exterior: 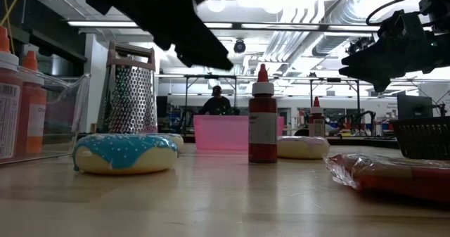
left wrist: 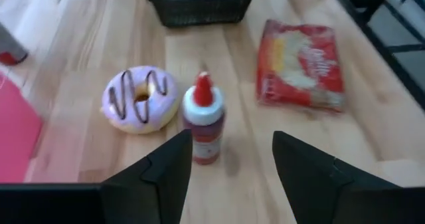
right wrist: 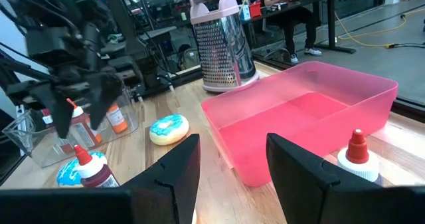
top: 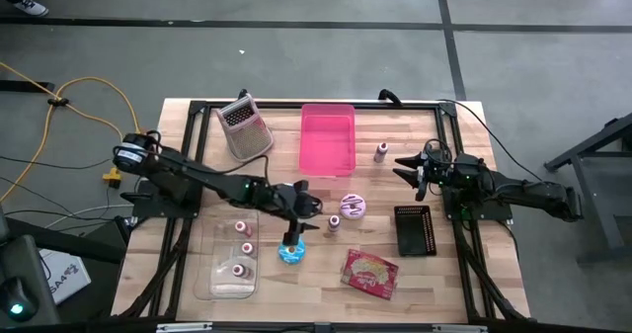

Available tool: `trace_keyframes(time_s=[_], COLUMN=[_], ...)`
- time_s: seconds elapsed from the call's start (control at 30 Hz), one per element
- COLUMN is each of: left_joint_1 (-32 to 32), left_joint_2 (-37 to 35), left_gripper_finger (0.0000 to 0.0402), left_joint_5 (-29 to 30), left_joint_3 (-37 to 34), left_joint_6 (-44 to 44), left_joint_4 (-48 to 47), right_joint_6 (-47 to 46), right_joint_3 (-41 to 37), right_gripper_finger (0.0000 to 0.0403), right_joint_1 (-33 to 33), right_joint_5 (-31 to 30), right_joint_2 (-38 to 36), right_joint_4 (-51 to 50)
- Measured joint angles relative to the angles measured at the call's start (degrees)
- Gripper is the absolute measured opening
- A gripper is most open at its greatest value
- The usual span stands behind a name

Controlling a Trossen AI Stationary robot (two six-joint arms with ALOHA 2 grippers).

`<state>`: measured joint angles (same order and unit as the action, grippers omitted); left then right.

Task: Pick & Place Food Item
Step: Put the middle right red large food coloring bottle into the transparent bin

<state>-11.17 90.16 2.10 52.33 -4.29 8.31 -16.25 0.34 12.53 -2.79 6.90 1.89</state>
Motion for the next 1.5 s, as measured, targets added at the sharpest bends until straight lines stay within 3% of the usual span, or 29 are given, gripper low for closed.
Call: trace_keyframes(time_s=[0.57,1.5], left_joint_1=[3.57,2.00], left_joint_2=[7.21,7.28], left_gripper_finger=[0.0207,0.0207], left_joint_5=[-2.63,0.29], left_joint_3=[0.07,0.03], left_joint_6=[0.44,1.46], left_joint_4=[9.19,10.44], right_joint_6=[0.01,0.00], right_joint_3=[-0.01,-0.01], right_gripper_finger=[0.0160,0.0160], right_joint_1=[-0.01,0.00], right_joint_5=[0.00,0.00], right_joint_2=[0.02,0.01], right_joint_4=[0.04,0.04])
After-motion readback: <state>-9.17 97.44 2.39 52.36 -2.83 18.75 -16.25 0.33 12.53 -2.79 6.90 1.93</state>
